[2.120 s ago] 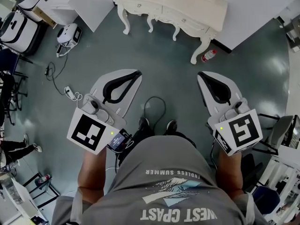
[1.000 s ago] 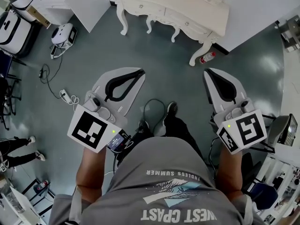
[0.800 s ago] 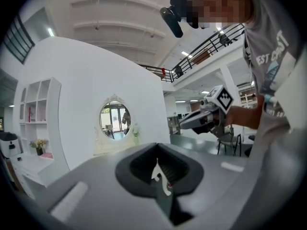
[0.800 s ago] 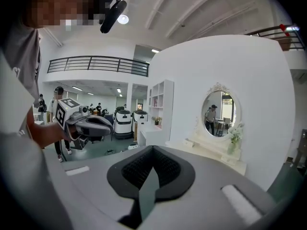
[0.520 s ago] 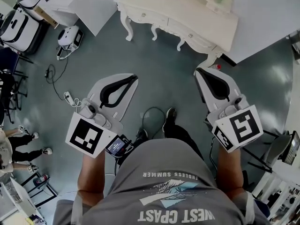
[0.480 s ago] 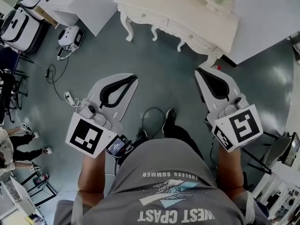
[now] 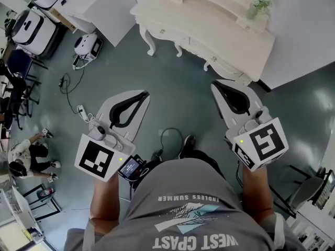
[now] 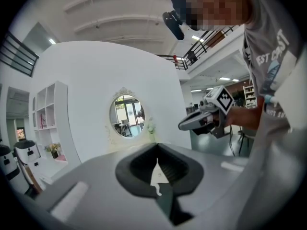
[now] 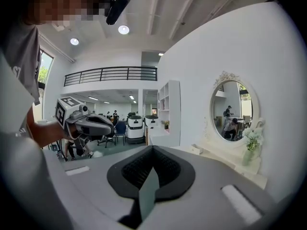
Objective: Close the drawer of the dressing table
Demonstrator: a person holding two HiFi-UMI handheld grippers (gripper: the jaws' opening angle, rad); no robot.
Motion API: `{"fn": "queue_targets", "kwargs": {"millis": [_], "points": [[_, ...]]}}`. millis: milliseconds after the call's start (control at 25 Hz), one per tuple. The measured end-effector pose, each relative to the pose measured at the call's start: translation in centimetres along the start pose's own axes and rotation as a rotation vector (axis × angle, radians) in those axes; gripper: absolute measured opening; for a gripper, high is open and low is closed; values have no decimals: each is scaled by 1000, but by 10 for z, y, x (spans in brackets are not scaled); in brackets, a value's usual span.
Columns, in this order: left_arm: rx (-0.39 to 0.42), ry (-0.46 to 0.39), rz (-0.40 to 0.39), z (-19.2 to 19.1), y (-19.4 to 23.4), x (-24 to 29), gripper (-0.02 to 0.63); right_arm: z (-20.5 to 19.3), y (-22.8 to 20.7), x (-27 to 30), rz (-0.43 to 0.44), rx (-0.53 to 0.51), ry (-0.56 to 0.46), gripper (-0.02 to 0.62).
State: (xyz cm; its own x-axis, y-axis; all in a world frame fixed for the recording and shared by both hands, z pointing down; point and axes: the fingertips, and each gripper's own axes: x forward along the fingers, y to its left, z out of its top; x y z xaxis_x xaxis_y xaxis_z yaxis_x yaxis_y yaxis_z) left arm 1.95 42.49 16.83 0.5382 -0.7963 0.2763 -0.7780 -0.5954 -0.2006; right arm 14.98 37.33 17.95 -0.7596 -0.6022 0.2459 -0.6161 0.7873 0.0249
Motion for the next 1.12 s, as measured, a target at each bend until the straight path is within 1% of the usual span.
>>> {"fn": "queue_targets", "kwargs": {"millis": [120, 360, 520, 720, 880, 1040, 1120], "points": [[10, 9, 11, 5, 4, 25, 3, -4, -26, 9, 15, 6, -7, 0], [16, 13, 3, 18, 7, 42, 3, 1, -45, 6, 5, 19, -13, 2], [19, 2, -20, 20, 14, 51, 3, 1, -52, 7, -26, 24, -1, 2], [20, -24, -89, 19, 36, 78, 3, 0, -70, 18, -103, 31, 25, 0], [29, -58, -150, 19, 71, 105, 2, 6, -88, 43, -174, 39, 36, 2], [40, -98, -219, 24, 113, 134, 3, 20, -102, 66, -259, 44, 50, 0], [42, -114, -243, 26, 133, 144, 2, 25, -107, 81, -285, 49, 60, 2]]}}
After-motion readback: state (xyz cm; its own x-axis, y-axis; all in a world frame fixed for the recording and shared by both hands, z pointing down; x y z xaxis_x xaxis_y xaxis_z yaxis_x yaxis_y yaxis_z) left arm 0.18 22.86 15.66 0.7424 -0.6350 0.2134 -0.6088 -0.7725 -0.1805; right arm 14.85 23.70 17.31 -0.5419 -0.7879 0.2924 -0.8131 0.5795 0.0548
